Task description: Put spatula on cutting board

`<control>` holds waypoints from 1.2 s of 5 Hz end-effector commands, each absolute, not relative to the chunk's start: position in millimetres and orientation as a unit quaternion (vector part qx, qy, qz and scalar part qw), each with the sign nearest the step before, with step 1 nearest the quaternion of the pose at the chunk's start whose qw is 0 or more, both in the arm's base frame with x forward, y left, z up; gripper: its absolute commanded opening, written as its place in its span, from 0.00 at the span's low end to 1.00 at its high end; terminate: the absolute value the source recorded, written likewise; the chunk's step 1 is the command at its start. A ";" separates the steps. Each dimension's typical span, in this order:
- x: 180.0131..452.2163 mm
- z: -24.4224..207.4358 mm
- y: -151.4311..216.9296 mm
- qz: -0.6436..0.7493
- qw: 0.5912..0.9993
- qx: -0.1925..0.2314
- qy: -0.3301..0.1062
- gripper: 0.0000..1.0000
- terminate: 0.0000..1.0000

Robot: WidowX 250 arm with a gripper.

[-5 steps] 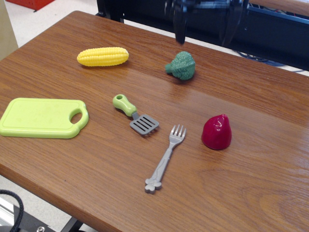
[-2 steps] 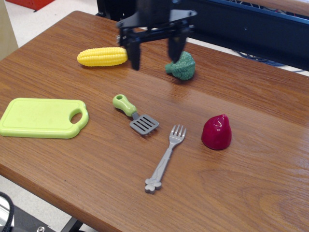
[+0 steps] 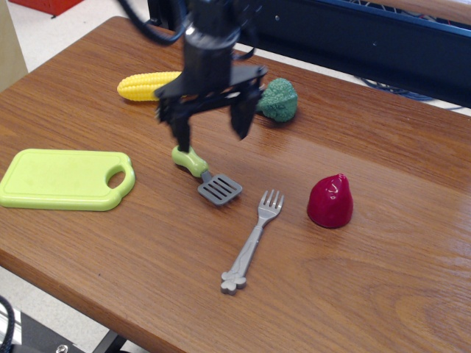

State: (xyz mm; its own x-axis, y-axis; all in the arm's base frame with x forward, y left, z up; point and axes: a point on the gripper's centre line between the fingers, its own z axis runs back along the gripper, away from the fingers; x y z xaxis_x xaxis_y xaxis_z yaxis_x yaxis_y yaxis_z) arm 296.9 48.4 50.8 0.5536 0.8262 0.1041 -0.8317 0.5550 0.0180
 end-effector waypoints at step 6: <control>306.7 24.9 51.1 0.511 0.856 0.035 -0.068 0.00 0.00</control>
